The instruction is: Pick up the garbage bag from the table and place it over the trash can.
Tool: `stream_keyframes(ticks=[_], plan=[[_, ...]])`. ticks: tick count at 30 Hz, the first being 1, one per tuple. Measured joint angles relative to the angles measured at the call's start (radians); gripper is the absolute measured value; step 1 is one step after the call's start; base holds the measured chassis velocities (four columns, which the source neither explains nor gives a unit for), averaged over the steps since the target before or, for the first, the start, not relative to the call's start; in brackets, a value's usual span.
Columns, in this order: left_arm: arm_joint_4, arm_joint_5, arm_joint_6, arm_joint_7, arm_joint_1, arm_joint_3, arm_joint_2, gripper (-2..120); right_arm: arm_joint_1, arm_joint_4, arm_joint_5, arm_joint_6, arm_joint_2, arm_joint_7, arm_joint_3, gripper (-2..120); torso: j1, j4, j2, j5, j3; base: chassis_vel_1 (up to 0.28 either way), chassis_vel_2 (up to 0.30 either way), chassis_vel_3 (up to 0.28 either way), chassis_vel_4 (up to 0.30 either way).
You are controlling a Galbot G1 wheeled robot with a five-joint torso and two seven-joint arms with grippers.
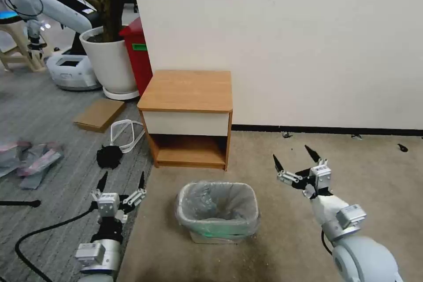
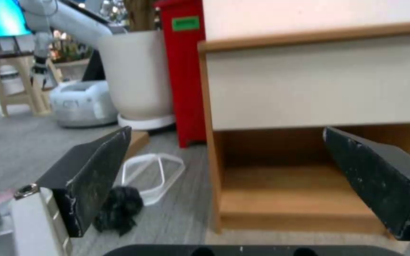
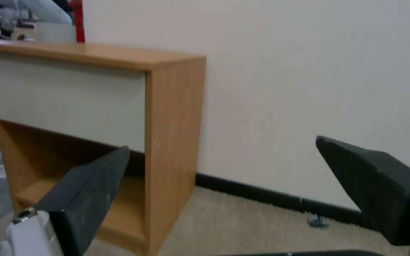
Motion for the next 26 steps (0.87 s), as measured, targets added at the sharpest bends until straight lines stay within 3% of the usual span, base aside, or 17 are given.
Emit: stream_keyframes(ticks=[26], plan=[[0.008,-0.005,-0.001,-0.004,-0.002,0.004,-0.002,100,0.0,-0.007,-0.001,-0.002,0.006,0.005,-0.003,100,0.0,0.0,0.0,0.0,0.0,0.0,0.0,0.0,0.0]])
